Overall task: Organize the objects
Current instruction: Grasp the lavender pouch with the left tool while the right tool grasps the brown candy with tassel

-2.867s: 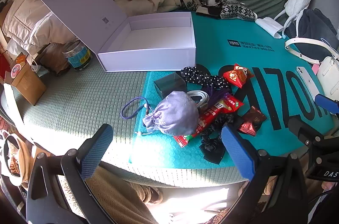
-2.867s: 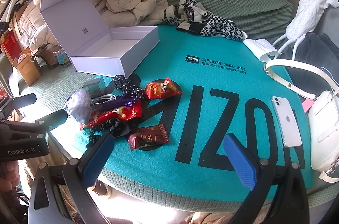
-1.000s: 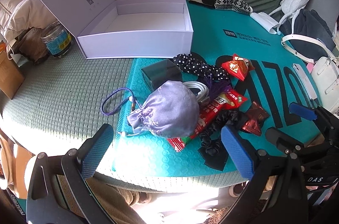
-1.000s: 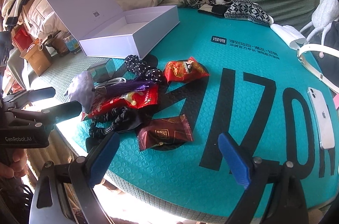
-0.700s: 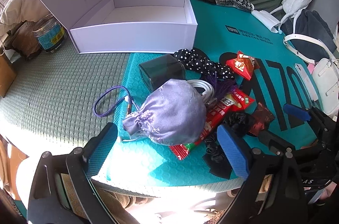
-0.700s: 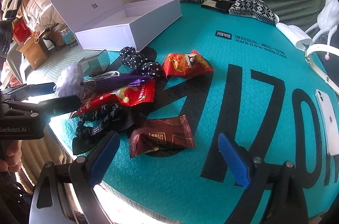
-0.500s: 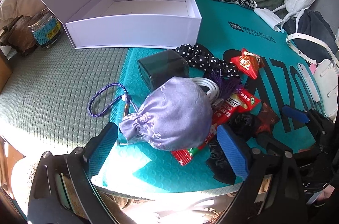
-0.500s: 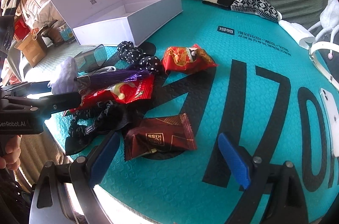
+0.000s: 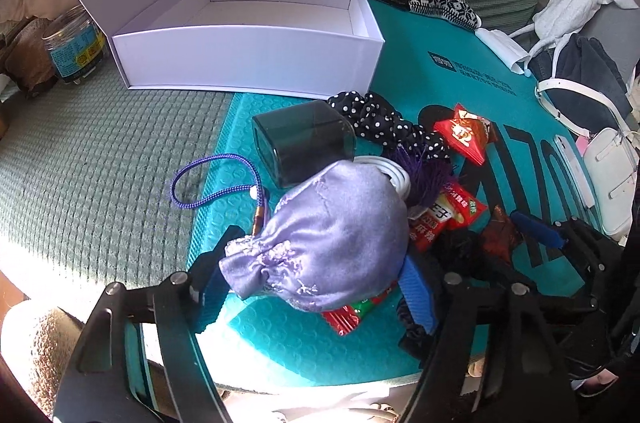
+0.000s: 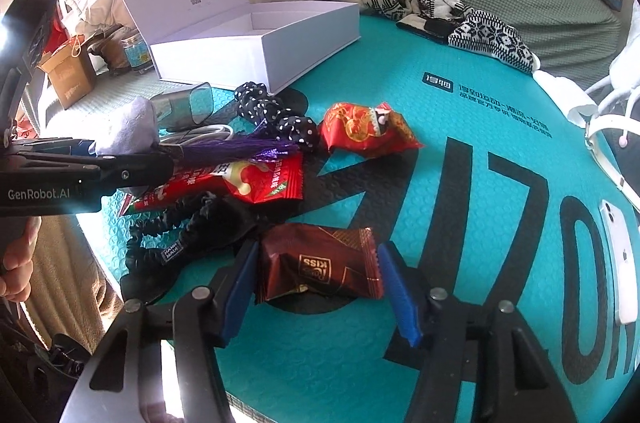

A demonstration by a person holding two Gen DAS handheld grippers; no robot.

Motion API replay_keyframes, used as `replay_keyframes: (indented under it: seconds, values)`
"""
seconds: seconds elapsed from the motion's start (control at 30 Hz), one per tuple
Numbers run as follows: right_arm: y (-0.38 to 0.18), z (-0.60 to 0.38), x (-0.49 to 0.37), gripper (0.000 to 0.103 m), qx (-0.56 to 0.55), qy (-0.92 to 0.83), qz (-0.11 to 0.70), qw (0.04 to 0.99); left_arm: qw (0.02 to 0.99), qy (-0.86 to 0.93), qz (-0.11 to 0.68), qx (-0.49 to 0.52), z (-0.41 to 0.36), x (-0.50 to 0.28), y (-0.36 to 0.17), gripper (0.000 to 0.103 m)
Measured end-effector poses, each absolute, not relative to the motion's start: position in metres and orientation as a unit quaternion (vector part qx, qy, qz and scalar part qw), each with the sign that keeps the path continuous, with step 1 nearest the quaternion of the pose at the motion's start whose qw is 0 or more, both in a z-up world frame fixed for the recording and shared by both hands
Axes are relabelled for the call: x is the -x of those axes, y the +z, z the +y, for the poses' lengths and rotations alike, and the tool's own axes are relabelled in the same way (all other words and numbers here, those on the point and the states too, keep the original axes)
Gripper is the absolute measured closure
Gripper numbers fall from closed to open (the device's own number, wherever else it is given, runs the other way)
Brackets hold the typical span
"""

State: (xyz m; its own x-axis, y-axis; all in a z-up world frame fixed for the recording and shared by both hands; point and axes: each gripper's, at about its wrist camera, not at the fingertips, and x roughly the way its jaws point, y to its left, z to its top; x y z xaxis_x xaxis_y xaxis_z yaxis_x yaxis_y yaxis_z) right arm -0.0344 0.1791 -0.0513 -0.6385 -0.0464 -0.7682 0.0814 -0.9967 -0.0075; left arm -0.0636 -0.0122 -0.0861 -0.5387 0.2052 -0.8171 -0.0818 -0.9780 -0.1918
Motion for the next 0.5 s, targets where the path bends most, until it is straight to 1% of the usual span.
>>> replay_keyframes:
  seconds: [0.03,0.1,0.17,0.33,0.4,0.5]
  values:
    - [-0.051,0.180,0.034,0.055,-0.422,-0.906,0.020,0.034,0.083,0.875,-0.066,0.473,-0.012,0.064,-0.086,0.035]
    - [-0.050,0.181,0.033,0.058,-0.421,-0.906,0.017,0.033,0.082,0.875,-0.068,0.472,-0.014,0.061,-0.084,0.038]
    - [-0.047,0.184,0.032,0.065,-0.419,-0.907,0.012,0.034,0.080,0.875,-0.069,0.472,-0.015,0.060,-0.082,0.040]
    - [-0.039,0.188,0.029,0.075,-0.415,-0.910,0.004,0.030,0.075,0.879,-0.072,0.465,-0.018,0.055,-0.071,0.040]
    - [-0.034,0.190,0.027,0.076,-0.413,-0.910,0.000,0.030,0.073,0.882,-0.071,0.461,-0.017,0.054,-0.064,0.040]
    - [-0.026,0.191,0.025,0.080,-0.410,-0.912,-0.001,0.028,0.073,0.886,-0.070,0.453,-0.019,0.051,-0.051,0.040]
